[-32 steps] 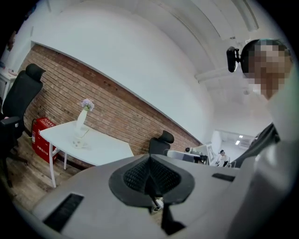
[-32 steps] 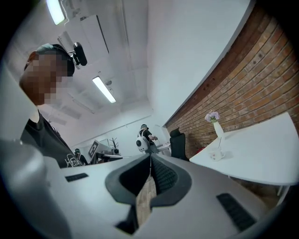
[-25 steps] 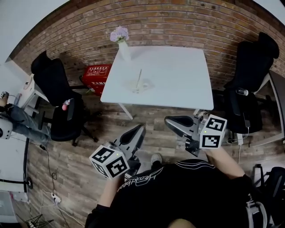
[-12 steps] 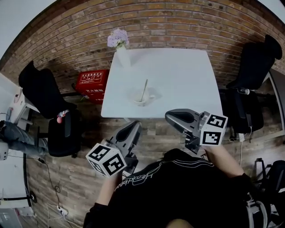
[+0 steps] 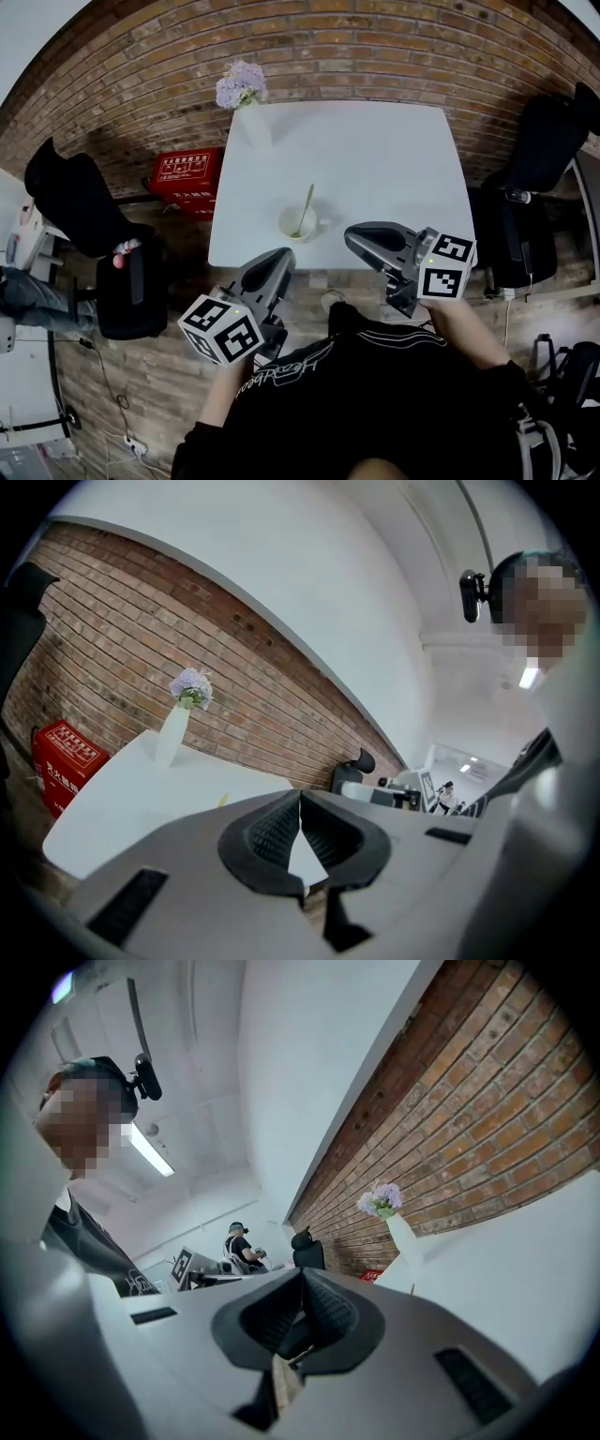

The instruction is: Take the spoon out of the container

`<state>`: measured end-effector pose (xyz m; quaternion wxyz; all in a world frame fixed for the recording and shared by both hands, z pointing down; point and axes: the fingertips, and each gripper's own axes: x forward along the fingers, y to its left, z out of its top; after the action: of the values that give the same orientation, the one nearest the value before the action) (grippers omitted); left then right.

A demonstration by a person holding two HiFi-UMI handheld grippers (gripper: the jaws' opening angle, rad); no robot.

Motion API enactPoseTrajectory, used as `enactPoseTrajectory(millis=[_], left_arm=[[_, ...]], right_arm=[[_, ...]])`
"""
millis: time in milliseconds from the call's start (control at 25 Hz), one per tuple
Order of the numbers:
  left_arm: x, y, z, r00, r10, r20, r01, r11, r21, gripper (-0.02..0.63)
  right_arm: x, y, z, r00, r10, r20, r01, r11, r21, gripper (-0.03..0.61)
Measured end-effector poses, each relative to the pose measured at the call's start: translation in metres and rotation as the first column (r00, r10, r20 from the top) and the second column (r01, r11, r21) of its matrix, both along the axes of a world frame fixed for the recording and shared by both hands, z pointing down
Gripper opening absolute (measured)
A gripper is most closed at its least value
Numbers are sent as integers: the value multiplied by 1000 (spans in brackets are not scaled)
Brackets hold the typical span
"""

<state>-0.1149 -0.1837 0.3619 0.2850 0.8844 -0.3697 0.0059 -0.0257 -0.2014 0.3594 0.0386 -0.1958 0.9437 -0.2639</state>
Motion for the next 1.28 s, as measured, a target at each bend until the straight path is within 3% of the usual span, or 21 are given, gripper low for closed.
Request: enactPoseTrajectory(millis=[400, 840, 1280], left_arm=[[-12, -63, 16, 1000, -14, -7, 14, 999, -36, 5], [-30, -91, 44, 997, -72, -21, 69, 992, -107, 5], [-56, -103, 66, 992, -123, -27, 117, 980, -159, 5]], right_arm=[[-6, -76, 11, 1000, 27, -13, -27, 999, -29, -2], [-7, -128, 53, 994, 85, -70, -91, 992, -91, 2], [-40, -151, 115, 976, -16, -216, -8, 994, -107, 138]])
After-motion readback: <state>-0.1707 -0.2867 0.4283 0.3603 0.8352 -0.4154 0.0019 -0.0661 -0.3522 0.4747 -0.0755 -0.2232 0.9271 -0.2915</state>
